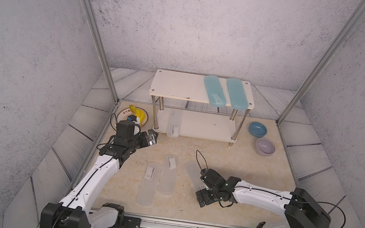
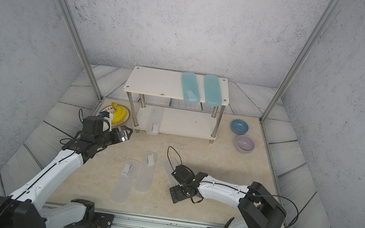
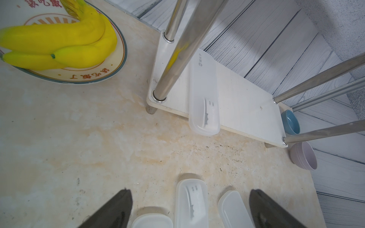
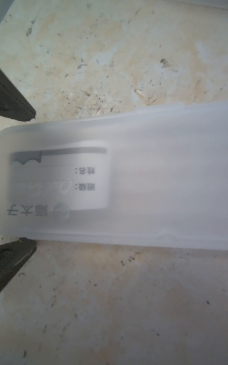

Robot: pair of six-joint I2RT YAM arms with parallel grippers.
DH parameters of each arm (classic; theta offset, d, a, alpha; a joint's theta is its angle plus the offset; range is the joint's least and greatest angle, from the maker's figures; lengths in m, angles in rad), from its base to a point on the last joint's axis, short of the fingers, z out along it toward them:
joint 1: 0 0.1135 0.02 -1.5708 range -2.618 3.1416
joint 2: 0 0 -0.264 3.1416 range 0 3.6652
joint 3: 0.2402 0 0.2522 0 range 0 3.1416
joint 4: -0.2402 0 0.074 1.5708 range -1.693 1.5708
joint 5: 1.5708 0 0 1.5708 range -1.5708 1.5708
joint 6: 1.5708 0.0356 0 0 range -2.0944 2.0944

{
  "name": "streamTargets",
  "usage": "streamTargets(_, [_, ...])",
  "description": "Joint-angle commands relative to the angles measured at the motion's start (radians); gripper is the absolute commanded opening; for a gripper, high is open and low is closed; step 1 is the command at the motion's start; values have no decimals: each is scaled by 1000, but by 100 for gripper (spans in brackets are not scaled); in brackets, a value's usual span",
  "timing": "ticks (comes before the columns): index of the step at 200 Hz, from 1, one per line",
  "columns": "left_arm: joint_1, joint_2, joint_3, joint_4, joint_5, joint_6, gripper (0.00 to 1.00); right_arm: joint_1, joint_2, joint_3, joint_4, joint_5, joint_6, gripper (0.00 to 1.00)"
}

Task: Place the pencil cases on the shelf according to color
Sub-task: Pick up the pencil case from the center of the board.

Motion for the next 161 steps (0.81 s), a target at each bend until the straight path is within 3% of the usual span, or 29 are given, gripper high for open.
streamTargets(1, [4,8,-8,-6,9,17,99,2,4,-21,-23,8,-1,98])
streamTargets(103, [2,3,-5,-9,7,22,99,49,96,-11,-36,88,97,87])
streamTargets(161, [2,0,-5,-10,4,23,99,54,-11,-28,-52,155,130,61])
